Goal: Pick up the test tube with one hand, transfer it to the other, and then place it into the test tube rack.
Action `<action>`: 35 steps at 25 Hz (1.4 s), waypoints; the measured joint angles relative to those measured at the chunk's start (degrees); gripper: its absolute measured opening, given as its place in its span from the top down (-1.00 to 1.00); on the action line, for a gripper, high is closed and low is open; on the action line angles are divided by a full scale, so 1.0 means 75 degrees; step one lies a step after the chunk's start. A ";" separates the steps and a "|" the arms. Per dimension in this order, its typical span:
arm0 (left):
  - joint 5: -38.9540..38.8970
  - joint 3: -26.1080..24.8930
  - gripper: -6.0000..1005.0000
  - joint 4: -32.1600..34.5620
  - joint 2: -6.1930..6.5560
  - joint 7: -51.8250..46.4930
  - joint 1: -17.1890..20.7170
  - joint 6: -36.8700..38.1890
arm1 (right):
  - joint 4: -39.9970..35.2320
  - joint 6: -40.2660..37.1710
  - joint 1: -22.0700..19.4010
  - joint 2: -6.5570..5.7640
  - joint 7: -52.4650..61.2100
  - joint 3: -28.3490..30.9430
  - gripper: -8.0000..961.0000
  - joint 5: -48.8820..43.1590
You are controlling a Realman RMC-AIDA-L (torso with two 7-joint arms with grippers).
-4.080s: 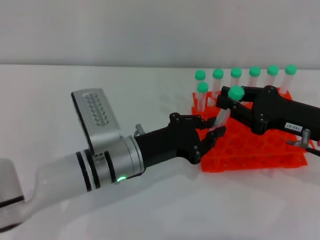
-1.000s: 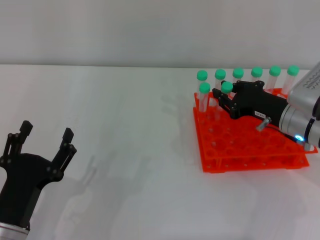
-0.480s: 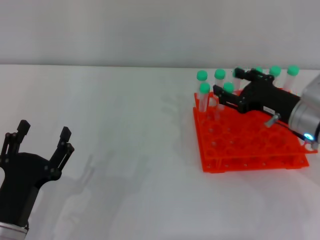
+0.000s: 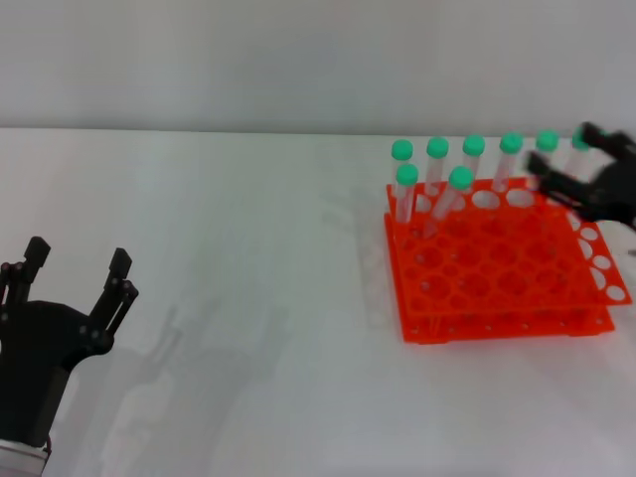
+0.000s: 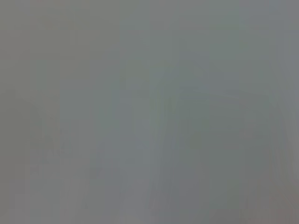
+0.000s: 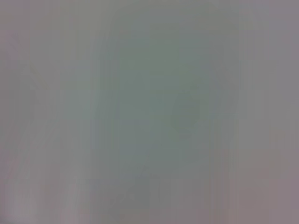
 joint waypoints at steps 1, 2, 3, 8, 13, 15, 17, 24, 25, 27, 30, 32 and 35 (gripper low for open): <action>-0.0002 -0.0001 -0.72 0.0000 0.0000 -0.0001 -0.0014 0.0000 | 0.0128 -0.0237 -0.0100 0.0010 -0.0061 0.0316 -0.80 0.0010; -0.0001 -0.0001 -0.72 -0.0012 0.0000 -0.0001 -0.0039 0.0000 | 0.0292 -0.0475 -0.0179 0.0017 -0.0151 0.0674 -0.80 0.0040; -0.0002 0.0000 -0.72 -0.0031 -0.0002 -0.0004 -0.0062 0.0000 | 0.0570 -0.0748 -0.0220 0.0031 -0.0279 0.1120 -0.80 0.0049; -0.0147 0.0000 -0.72 -0.0190 -0.0016 -0.0352 -0.0223 -0.0051 | 0.2206 -0.1847 -0.0116 0.0051 -0.1106 0.3264 -0.80 0.0085; -0.0220 -0.0001 -0.72 -0.0568 -0.0021 -0.1097 -0.0448 -0.0064 | 0.3072 -0.2020 -0.0023 0.0063 -0.2113 0.4154 -0.79 0.0245; -0.0352 -0.0001 -0.72 -0.0690 -0.0023 -0.1342 -0.0485 -0.0119 | 0.3372 -0.2032 0.0013 0.0066 -0.2459 0.4203 -0.79 0.0509; -0.0507 -0.0001 -0.72 -0.0757 -0.0022 -0.1471 -0.0494 -0.0256 | 0.3569 -0.2040 0.0017 0.0077 -0.2664 0.4208 -0.79 0.0698; -0.0565 0.0039 -0.72 -0.0913 -0.0009 -0.1567 -0.0530 -0.0457 | 0.3733 -0.2071 0.0028 0.0085 -0.2839 0.4226 -0.79 0.0862; -0.0563 0.0042 -0.72 -0.0917 -0.0017 -0.1567 -0.0535 -0.0459 | 0.3735 -0.2074 0.0041 0.0086 -0.2840 0.4225 -0.79 0.0863; -0.0555 0.0050 -0.72 -0.0919 -0.0028 -0.1569 -0.0530 -0.0474 | 0.3740 -0.2058 0.0079 0.0086 -0.2842 0.4199 -0.78 0.0864; -0.0543 0.0064 -0.72 -0.0922 -0.0033 -0.1571 -0.0513 -0.0521 | 0.3745 -0.2023 0.0116 0.0085 -0.2844 0.4169 -0.78 0.0862; -0.0534 0.0067 -0.72 -0.0918 -0.0034 -0.1572 -0.0506 -0.0547 | 0.3765 -0.2018 0.0116 0.0085 -0.2845 0.4164 -0.78 0.0861; -0.0528 0.0069 -0.72 -0.0912 -0.0036 -0.1574 -0.0491 -0.0558 | 0.3812 -0.2015 0.0118 0.0085 -0.2852 0.4163 -0.78 0.0862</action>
